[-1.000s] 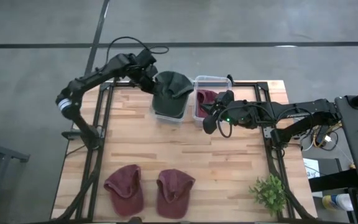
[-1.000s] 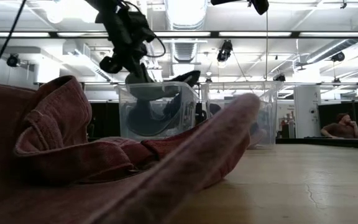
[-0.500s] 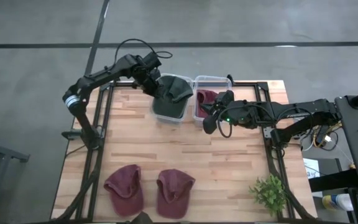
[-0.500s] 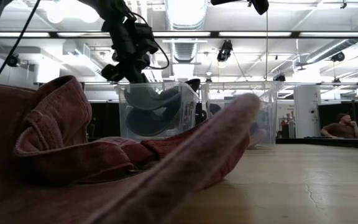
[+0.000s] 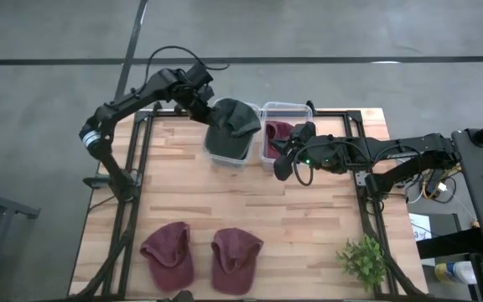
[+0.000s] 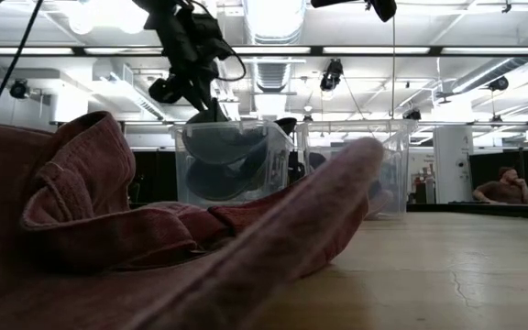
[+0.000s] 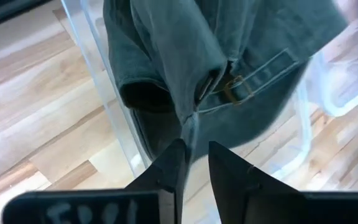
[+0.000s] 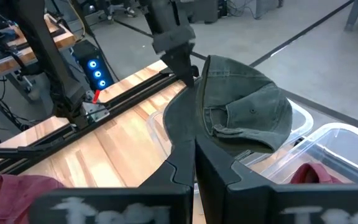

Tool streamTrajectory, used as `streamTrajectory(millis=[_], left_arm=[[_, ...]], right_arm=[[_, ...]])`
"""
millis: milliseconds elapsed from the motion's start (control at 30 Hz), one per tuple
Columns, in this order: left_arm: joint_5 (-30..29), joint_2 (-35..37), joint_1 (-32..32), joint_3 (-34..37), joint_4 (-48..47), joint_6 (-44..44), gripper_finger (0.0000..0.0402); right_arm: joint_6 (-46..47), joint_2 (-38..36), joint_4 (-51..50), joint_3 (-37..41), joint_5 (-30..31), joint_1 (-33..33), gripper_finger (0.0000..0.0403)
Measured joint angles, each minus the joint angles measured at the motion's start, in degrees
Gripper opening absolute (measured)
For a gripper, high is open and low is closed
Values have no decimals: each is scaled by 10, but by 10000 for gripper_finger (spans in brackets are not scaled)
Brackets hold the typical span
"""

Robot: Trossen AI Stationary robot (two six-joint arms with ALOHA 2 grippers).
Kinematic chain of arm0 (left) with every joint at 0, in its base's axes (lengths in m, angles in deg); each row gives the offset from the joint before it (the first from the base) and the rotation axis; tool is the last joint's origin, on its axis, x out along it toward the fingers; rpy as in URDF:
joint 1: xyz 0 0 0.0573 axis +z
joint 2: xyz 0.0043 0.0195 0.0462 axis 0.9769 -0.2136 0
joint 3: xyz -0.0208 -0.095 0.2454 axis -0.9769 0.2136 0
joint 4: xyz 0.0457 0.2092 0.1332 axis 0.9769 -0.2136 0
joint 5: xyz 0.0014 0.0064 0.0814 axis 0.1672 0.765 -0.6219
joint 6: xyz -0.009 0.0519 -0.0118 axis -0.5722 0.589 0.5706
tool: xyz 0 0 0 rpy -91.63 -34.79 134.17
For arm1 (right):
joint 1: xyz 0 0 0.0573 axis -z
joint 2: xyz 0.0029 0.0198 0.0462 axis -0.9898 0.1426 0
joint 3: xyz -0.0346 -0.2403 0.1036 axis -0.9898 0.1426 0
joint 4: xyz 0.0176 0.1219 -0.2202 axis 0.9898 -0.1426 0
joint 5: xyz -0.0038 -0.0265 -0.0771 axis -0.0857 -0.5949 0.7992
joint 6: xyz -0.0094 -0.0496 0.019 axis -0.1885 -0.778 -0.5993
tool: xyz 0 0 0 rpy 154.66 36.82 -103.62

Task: Pick & Place hat
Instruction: Put the black cap into the left transparent bin, then put the right red cap into the right transparent bin

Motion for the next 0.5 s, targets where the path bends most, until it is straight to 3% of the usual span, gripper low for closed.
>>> streamTrajectory(millis=[500], left_arm=[[0,20,0,-37,-6,-5,71]], right_arm=[[0,0,0,0,0,0,8]])
